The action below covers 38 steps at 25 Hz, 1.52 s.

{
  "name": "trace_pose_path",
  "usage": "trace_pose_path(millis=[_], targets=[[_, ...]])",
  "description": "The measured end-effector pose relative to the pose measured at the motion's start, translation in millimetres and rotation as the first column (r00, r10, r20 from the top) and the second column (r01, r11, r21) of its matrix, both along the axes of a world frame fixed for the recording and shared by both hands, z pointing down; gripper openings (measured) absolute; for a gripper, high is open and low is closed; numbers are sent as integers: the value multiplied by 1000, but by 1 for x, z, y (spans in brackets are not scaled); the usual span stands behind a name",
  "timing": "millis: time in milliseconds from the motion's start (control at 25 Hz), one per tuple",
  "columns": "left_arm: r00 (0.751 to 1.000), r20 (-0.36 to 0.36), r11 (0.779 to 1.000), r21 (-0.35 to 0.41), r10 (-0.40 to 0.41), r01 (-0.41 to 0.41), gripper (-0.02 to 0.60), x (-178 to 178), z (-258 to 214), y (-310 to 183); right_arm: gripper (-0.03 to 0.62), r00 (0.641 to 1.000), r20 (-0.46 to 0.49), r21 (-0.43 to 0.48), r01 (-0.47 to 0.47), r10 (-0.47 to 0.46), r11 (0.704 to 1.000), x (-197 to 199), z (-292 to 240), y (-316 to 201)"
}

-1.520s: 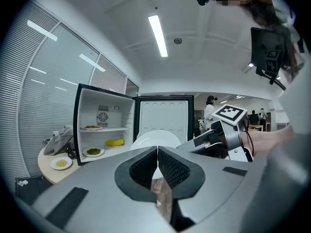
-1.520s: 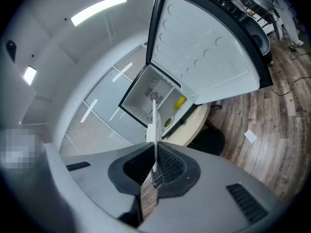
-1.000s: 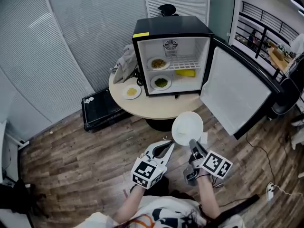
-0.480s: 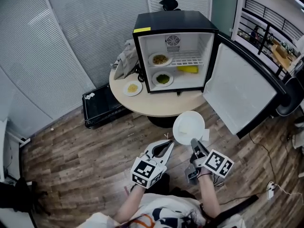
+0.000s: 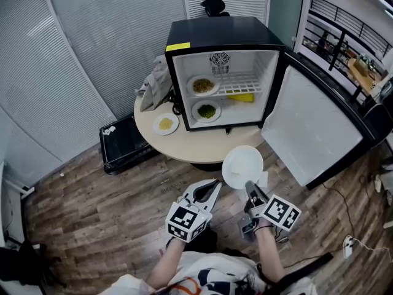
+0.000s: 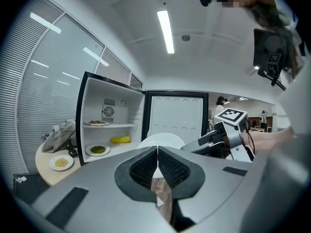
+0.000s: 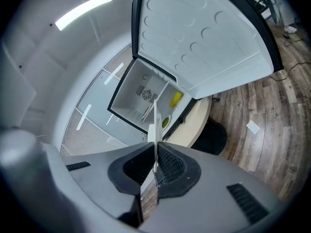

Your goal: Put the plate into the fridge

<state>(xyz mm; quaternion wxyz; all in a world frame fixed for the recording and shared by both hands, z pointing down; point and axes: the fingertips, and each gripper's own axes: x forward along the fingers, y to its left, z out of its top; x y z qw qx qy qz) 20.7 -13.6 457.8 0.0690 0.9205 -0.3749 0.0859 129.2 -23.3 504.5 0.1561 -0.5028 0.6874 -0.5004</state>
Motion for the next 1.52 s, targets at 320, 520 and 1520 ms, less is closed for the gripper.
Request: trace_pose_path(millis=[320, 520, 1520], targets=[[999, 3, 999, 8, 50, -50, 14, -22, -4, -55, 25, 999, 6, -33, -49, 49, 998, -19, 4, -46], [997, -12, 998, 6, 70, -70, 14, -45, -7, -88, 25, 997, -4, -20, -71, 71, 997, -41, -2, -73], [976, -68, 977, -37, 209, -212, 14, -58, 11, -136, 25, 979, -58, -35, -195, 193, 980, -39, -8, -123]])
